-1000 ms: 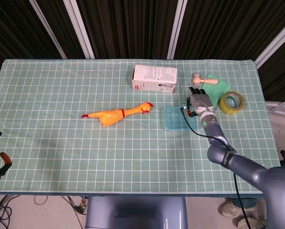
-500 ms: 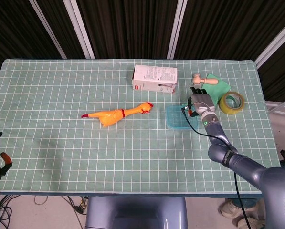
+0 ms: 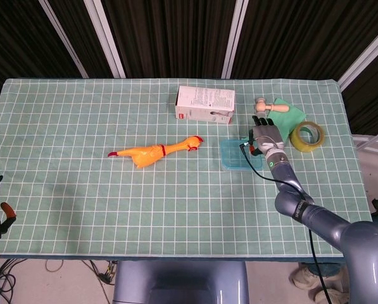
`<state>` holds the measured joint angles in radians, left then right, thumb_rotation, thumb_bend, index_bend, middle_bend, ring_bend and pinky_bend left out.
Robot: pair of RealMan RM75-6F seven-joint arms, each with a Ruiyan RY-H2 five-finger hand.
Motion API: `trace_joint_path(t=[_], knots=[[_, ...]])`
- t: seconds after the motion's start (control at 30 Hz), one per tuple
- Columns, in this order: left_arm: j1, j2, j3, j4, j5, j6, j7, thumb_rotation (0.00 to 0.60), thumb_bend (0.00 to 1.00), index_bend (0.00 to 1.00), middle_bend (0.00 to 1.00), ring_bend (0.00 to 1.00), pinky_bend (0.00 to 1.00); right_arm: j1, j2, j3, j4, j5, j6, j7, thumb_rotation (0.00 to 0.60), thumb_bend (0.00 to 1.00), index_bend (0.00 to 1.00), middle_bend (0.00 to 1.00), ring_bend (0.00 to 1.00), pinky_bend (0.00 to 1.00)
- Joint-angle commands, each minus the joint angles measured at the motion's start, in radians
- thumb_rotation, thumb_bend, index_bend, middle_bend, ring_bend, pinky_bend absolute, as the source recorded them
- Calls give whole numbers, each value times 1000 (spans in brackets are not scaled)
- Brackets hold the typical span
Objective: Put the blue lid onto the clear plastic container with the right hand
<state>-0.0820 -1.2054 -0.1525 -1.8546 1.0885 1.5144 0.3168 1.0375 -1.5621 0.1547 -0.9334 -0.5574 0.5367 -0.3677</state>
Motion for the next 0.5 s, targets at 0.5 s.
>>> trace_joint_path(t=[0.5], knots=[[0, 0, 0, 2, 1, -1, -4, 600, 772, 93, 0, 0, 0, 2, -10, -23, 17, 19, -33, -2, 600, 460, 632, 0, 0, 0]])
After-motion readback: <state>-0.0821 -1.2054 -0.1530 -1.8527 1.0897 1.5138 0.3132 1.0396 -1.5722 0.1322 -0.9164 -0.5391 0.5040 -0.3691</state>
